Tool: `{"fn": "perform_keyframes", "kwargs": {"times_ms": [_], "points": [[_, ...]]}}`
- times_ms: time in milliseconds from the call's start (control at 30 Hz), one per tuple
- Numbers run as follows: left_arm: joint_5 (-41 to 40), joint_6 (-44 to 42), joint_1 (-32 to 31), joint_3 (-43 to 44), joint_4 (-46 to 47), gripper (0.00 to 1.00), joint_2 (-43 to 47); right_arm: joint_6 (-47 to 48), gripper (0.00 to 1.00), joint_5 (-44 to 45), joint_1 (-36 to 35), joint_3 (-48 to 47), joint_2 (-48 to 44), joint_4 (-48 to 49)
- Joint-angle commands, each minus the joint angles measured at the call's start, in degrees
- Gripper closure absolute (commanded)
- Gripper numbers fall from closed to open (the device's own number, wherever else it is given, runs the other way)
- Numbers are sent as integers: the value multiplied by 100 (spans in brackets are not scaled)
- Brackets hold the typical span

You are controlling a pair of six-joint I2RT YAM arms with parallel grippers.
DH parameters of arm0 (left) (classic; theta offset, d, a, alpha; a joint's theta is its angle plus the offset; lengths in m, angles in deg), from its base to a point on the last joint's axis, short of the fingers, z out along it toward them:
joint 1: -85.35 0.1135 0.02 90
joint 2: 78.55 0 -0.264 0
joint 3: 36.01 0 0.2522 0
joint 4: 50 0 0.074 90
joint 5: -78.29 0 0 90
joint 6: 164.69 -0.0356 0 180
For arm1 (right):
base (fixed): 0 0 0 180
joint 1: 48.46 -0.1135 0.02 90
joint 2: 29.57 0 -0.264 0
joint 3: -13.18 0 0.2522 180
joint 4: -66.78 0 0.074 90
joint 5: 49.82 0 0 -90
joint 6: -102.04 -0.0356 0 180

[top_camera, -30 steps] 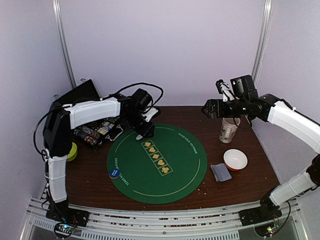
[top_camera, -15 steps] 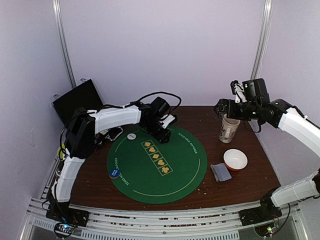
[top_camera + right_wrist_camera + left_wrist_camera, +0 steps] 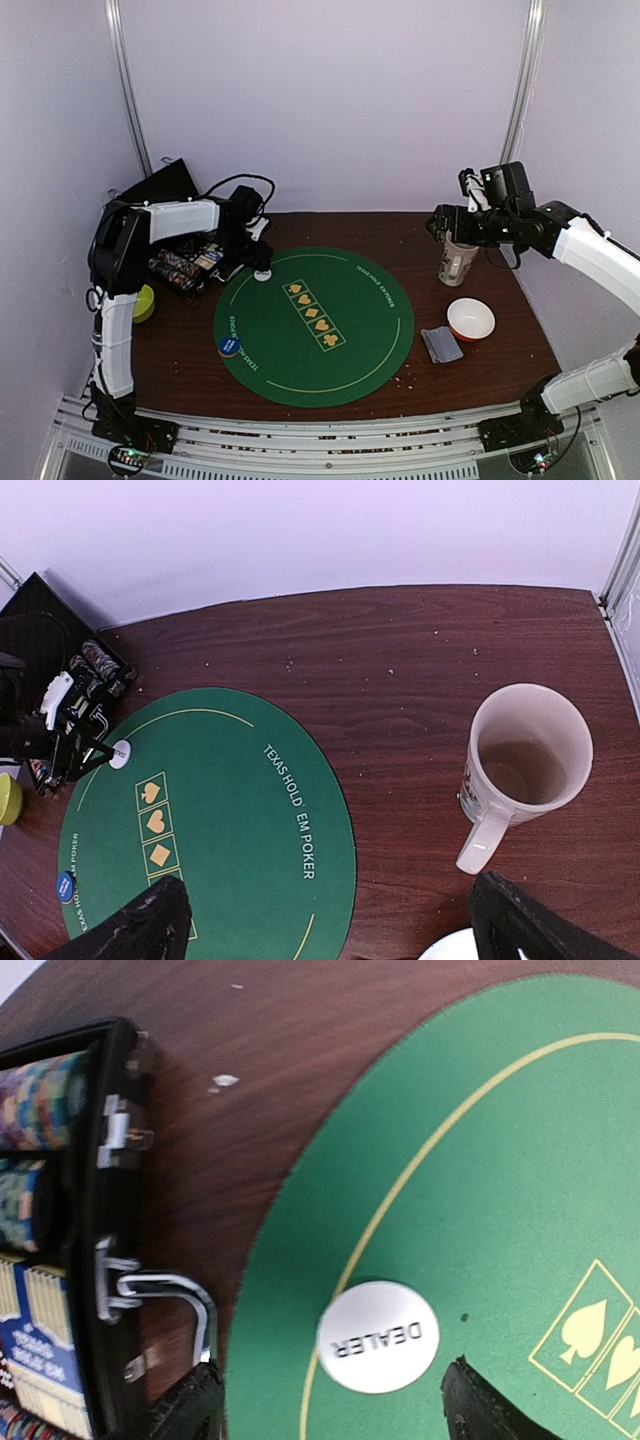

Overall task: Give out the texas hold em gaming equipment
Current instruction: Pick up the dealer button from the poker table mat.

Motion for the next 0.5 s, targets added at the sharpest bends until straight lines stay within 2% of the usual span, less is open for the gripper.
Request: {"fn": "perform_keyframes", "kwargs": {"times_ms": [0, 100, 467], "points": [[550, -14, -86, 149, 300, 24, -261, -43, 0, 80, -1, 83, -52, -45], [813, 10, -107, 156, 372, 26, -397, -51, 0, 86, 1, 110, -42, -47], [192, -112, -187, 218, 390, 31, -713, -63, 0, -47, -10, 109, -24, 27]]}}
